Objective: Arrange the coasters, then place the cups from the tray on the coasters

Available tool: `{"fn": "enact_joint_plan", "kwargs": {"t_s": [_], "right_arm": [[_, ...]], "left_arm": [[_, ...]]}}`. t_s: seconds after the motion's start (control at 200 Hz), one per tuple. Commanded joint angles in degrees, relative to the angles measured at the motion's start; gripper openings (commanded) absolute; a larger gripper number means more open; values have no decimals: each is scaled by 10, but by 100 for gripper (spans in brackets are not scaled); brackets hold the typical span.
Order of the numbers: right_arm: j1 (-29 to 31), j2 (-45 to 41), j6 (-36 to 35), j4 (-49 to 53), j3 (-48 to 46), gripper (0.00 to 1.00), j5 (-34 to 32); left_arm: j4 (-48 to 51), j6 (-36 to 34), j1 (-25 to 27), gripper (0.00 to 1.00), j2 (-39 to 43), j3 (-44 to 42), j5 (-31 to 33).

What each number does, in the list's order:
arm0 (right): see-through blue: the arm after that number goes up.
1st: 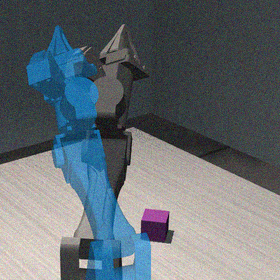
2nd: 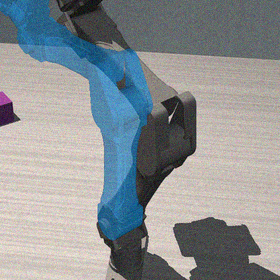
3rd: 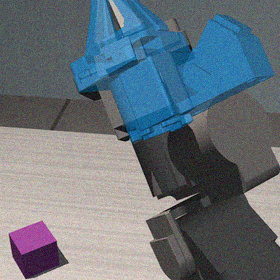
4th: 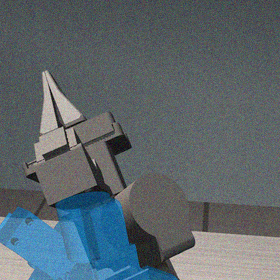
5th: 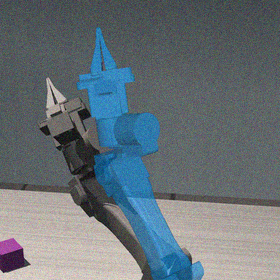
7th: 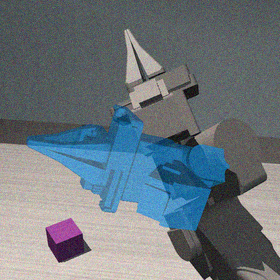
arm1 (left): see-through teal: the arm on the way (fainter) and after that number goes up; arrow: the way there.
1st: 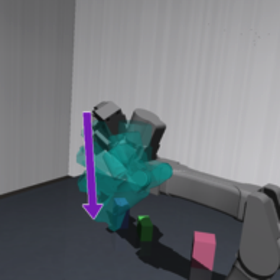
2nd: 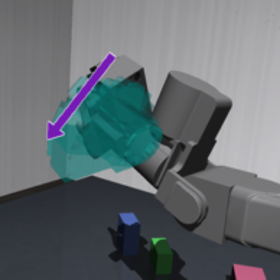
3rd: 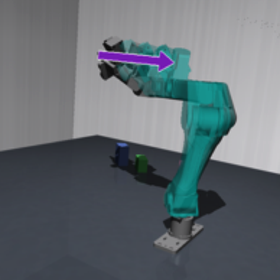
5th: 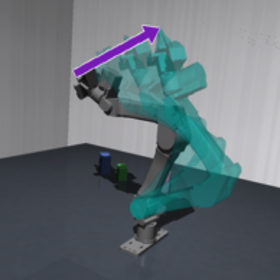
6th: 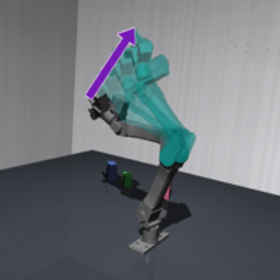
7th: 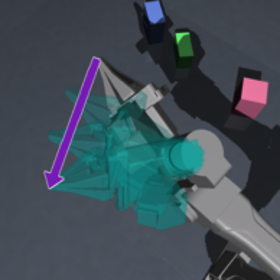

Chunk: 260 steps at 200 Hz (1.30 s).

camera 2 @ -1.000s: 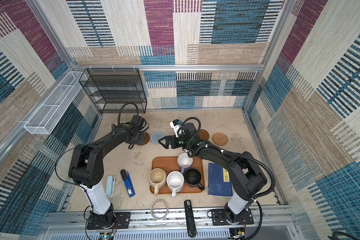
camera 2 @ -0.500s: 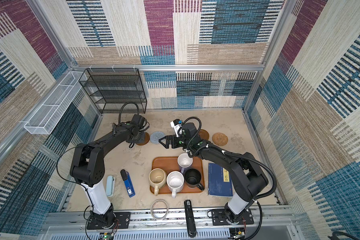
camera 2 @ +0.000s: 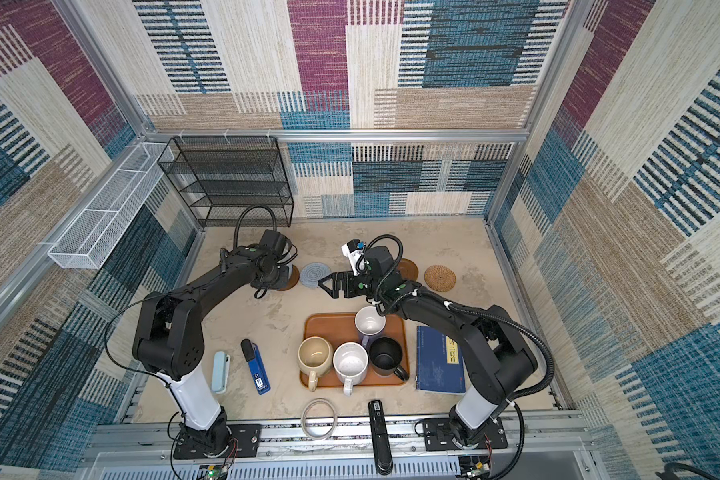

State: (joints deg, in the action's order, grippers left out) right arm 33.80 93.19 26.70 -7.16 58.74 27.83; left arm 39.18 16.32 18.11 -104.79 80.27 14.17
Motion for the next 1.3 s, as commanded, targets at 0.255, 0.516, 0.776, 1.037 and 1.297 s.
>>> {"fn": "enact_joint_plan", "kwargs": {"t_s": [0.255, 0.516, 0.776, 1.037, 1.297], "right_arm": [[1, -4, -7, -1, 2, 99, -14], [1, -4, -6, 3, 1, 100, -14], [1, -14, -6, 6, -9, 100, -21], [35, -36, -49, 148, 26, 100, -178], [46, -115, -60, 220, 3, 100, -226]], "left_arm": [[-29, 8, -1, 17, 1, -11, 1], [-26, 13, -1, 41, 17, -15, -3], [-15, 22, -1, 53, 40, -22, 1], [-10, 47, -1, 99, 141, -60, -42], [-11, 58, 19, 99, 271, -114, -150]]}}
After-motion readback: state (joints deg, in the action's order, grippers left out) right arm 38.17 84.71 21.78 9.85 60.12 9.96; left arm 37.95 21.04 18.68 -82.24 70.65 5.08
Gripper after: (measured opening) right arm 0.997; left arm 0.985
